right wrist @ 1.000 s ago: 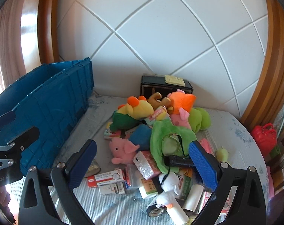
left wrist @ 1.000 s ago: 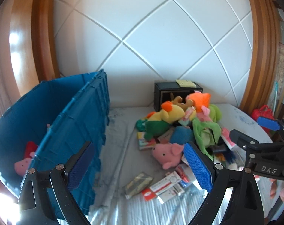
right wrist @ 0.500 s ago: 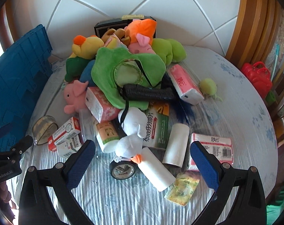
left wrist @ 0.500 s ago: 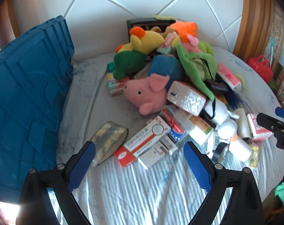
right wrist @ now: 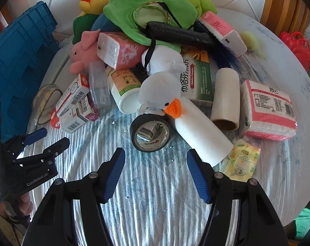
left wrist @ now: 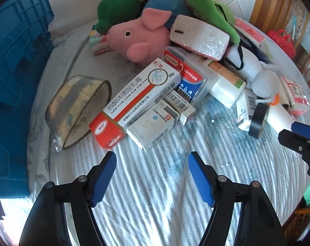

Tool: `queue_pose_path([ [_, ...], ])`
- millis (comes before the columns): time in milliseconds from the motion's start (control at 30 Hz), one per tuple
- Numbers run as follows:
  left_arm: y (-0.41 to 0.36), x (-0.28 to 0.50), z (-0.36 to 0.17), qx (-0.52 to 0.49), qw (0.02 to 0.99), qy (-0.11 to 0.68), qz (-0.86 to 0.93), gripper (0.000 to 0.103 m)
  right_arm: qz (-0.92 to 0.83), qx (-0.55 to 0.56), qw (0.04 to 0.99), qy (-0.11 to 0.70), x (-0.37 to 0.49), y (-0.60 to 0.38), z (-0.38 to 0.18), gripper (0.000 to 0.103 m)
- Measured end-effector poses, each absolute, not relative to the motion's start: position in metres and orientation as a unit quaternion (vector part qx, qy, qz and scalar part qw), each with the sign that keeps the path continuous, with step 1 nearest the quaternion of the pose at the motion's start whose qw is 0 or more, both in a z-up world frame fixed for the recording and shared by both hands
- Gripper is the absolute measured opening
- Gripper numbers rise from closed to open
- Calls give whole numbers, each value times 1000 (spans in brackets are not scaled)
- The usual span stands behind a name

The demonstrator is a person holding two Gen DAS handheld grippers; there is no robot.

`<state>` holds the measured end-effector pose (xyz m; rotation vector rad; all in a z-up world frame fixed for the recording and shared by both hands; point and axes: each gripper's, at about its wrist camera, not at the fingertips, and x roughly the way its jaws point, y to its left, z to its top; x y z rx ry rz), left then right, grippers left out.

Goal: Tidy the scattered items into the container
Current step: 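Grasp the white medicine box with left tool while right grasps the black tape roll, then carry the white medicine box and black tape roll over the crate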

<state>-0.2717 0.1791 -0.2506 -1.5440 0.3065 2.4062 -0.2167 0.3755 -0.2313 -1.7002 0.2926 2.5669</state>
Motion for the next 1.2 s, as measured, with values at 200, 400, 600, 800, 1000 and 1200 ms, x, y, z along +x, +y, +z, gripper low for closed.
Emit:
queue_pose_path([
  [200, 185, -290, -265, -537, 128, 110, 826, 73, 822, -561, 23, 96, -232, 376, -248, 62],
  [400, 188, -298, -273, -546, 136, 99, 820, 73, 816, -568, 11, 103, -251, 377, -264, 62],
  [600, 190, -303, -278, -553, 147, 90, 815, 41, 813, -578, 4, 68, -252, 362, -266, 58],
  [800, 178, -281, -264, -542, 155, 79, 822, 37, 813, -580, -14, 57, -233, 347, -260, 58],
  [1000, 171, -260, -243, -524, 160, 73, 834, 37, 821, -568, -22, 48, -219, 337, -245, 58],
  [1200, 160, -250, -210, -487, 153, 70, 857, 37, 843, -536, -31, 30, -214, 324, -209, 57],
])
